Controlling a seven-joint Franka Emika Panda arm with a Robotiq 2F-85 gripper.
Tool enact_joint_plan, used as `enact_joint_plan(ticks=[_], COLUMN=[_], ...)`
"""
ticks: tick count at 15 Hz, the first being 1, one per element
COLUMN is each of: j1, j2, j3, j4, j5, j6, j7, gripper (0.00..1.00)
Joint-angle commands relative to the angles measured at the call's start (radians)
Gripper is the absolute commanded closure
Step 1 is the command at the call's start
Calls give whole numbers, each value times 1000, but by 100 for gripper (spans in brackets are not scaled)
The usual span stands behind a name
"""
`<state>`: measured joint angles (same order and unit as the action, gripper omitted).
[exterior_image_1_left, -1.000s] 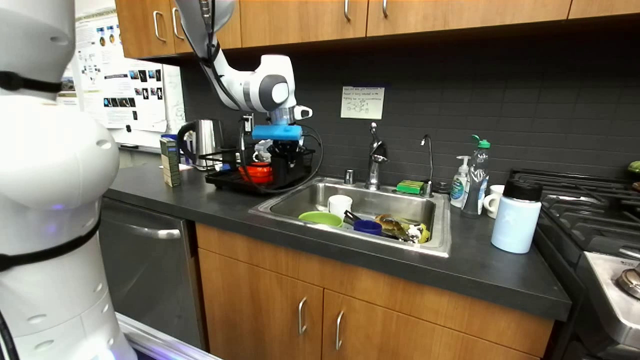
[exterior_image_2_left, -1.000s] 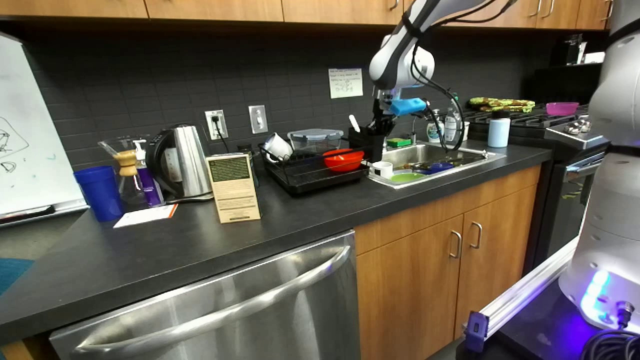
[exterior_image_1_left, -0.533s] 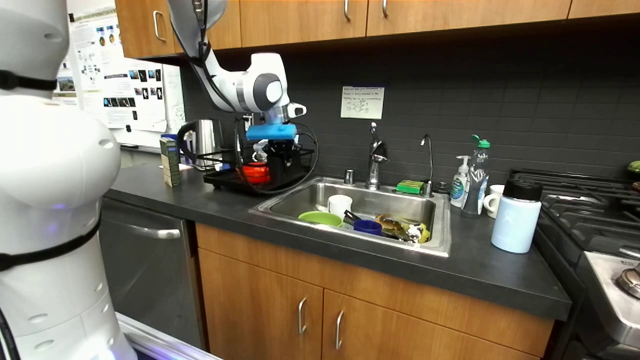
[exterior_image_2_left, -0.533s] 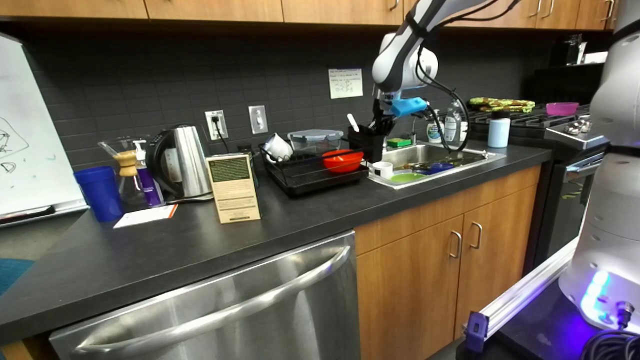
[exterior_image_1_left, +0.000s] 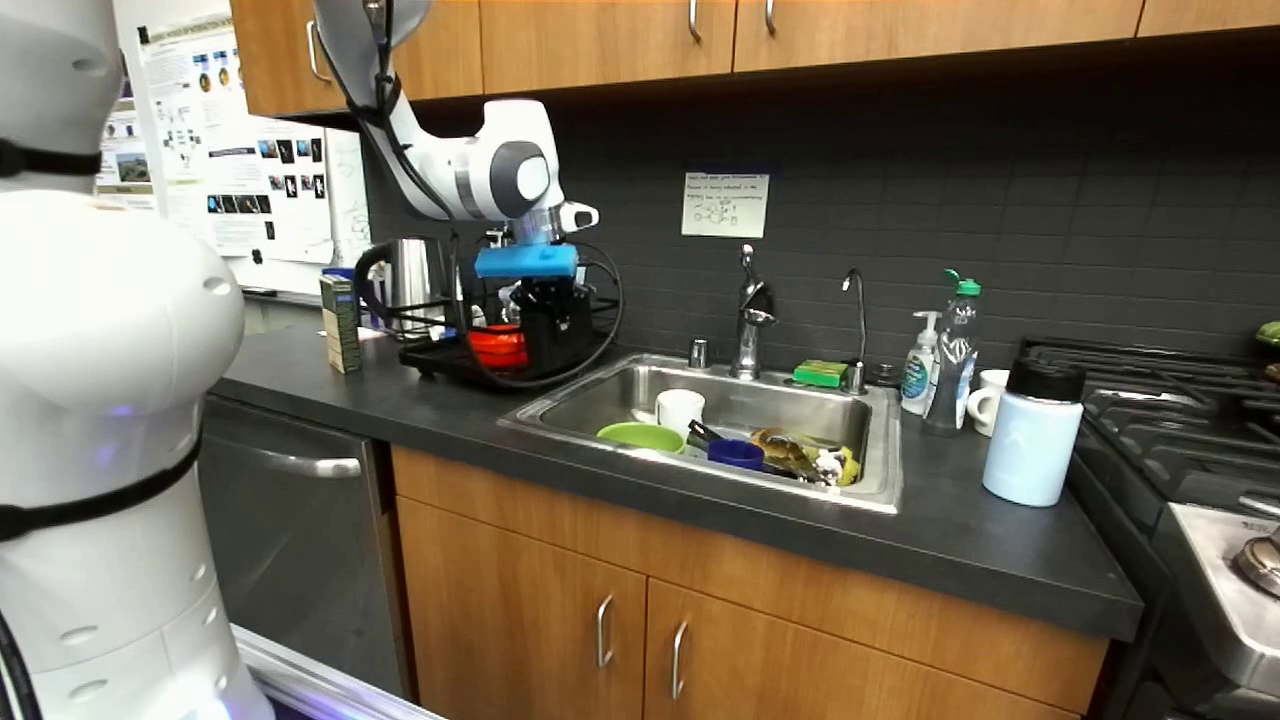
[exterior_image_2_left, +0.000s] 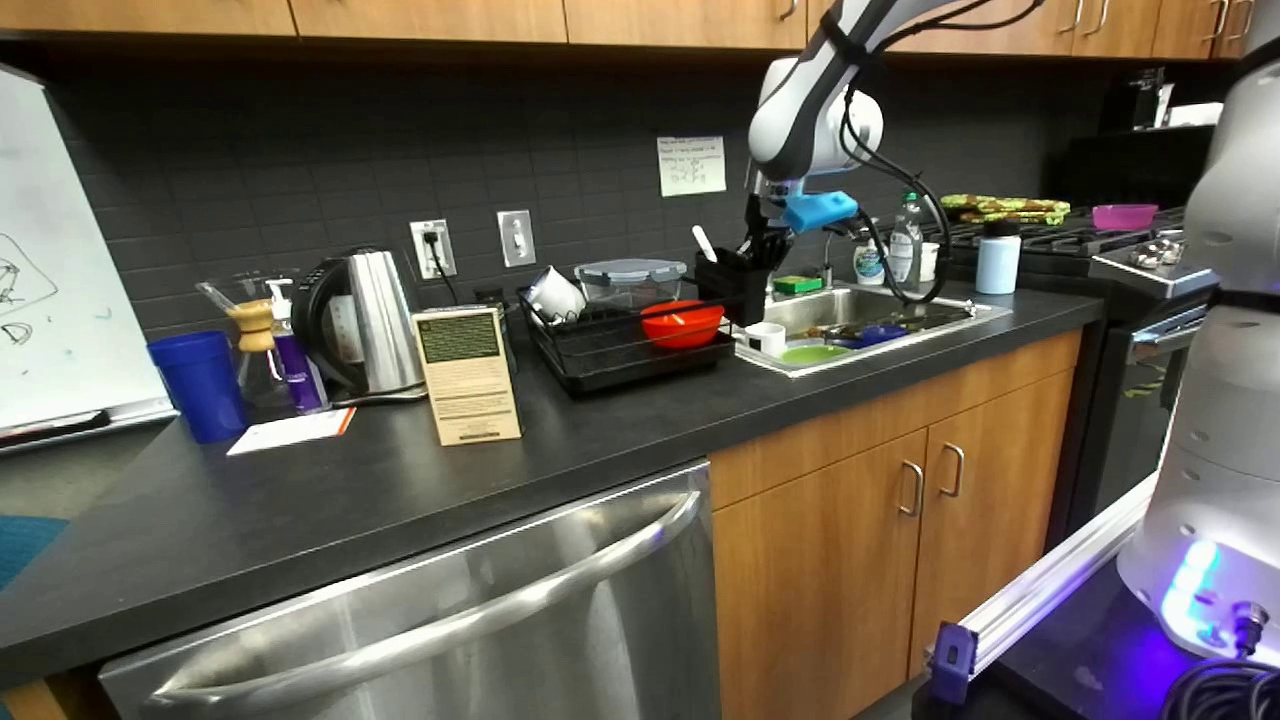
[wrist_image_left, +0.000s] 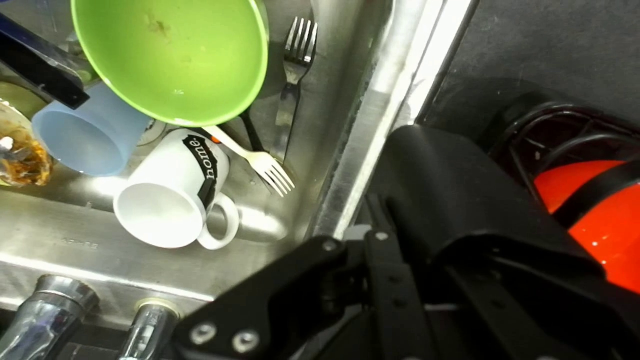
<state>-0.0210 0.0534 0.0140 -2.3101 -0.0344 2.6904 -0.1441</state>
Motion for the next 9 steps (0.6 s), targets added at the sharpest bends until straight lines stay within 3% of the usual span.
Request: enact_joint_plan(ticks=[1,5,9], j1=[14,7,6], j2=[-67,-82,-123], j3=[-1,-10,-10], j4=[-42,-42,-60], j5=[-73,-160,-151], j6=[-4,-18,-34], j7=[-24,-39,-82], gripper=[99,99,99])
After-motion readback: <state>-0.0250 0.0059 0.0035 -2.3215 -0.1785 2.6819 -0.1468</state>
